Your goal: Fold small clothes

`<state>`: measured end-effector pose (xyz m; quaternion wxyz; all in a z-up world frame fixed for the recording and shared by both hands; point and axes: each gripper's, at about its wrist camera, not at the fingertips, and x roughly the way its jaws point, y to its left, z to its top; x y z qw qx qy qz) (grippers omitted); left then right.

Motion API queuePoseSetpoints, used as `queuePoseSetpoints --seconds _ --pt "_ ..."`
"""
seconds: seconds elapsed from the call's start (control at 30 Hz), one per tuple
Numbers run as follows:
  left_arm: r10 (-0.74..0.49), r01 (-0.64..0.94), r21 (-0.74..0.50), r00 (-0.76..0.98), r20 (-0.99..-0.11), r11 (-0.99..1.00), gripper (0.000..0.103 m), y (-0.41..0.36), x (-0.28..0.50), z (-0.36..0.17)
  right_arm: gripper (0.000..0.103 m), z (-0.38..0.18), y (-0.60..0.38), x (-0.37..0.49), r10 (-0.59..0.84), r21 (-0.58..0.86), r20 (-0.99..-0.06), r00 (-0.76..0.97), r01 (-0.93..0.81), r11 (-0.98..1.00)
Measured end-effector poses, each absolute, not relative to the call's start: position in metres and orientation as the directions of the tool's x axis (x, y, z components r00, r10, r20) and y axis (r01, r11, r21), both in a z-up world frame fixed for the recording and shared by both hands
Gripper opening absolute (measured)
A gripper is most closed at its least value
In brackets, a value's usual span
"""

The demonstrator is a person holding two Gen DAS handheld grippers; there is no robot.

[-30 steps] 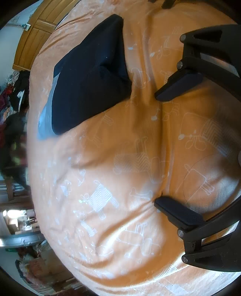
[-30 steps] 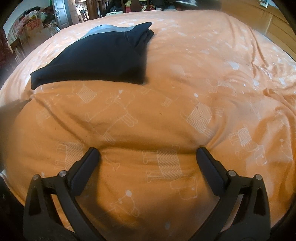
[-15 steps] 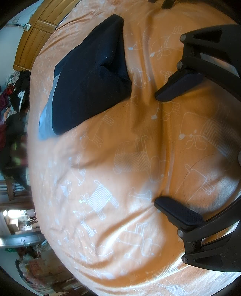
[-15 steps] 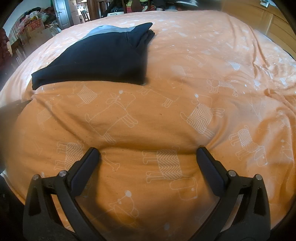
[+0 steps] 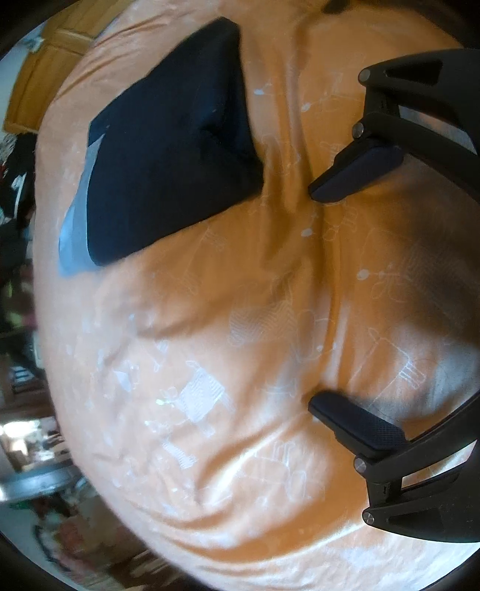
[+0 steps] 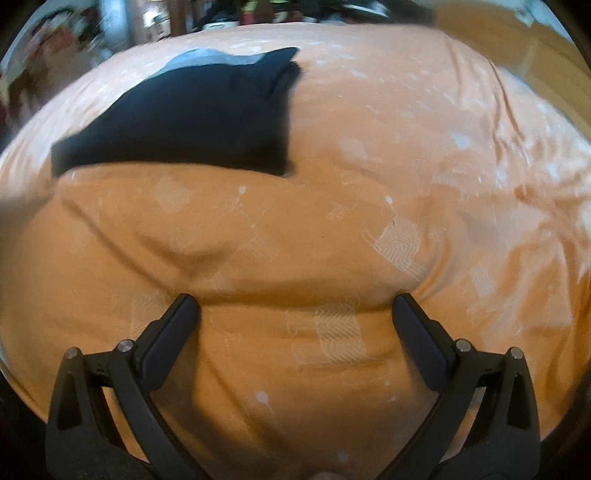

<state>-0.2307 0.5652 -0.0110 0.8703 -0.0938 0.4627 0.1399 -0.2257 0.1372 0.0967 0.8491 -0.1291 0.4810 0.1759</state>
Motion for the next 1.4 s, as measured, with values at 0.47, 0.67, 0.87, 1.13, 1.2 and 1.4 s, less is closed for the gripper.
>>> queuePoseSetpoints --seconds 0.47,0.67,0.87,1.13,1.2,1.4 --pt "0.13 -0.322 -0.082 0.584 -0.801 0.943 0.103 0.572 -0.234 -0.017 0.103 0.094 0.141 -0.218 0.164 -0.032 -0.856 0.49 -0.367 0.93" --pt "0.134 -0.318 -0.077 0.592 -0.794 0.945 0.103 0.57 -0.236 -0.018 0.103 0.093 0.143 -0.215 0.161 -0.037 -0.859 0.486 -0.373 0.927" --pt "0.114 -0.308 -0.096 0.598 -0.794 0.947 0.103 0.572 -0.239 -0.012 0.103 0.103 0.149 -0.216 0.144 -0.065 -0.858 0.493 -0.382 0.922" --pt "0.123 -0.3 -0.092 0.624 -0.772 0.949 0.103 0.57 -0.247 -0.015 0.103 0.206 0.173 -0.237 0.257 -0.039 -0.771 0.582 -0.446 0.894" --pt "0.116 -0.3 -0.102 0.629 -0.769 0.948 0.103 0.571 -0.248 -0.016 0.103 0.246 0.176 -0.24 0.3 -0.004 -0.722 0.624 -0.436 0.9" --pt "0.117 -0.3 -0.101 0.63 -0.768 0.948 0.103 0.572 -0.249 -0.016 0.103 0.326 0.183 -0.249 0.361 0.025 -0.611 0.704 -0.439 0.898"
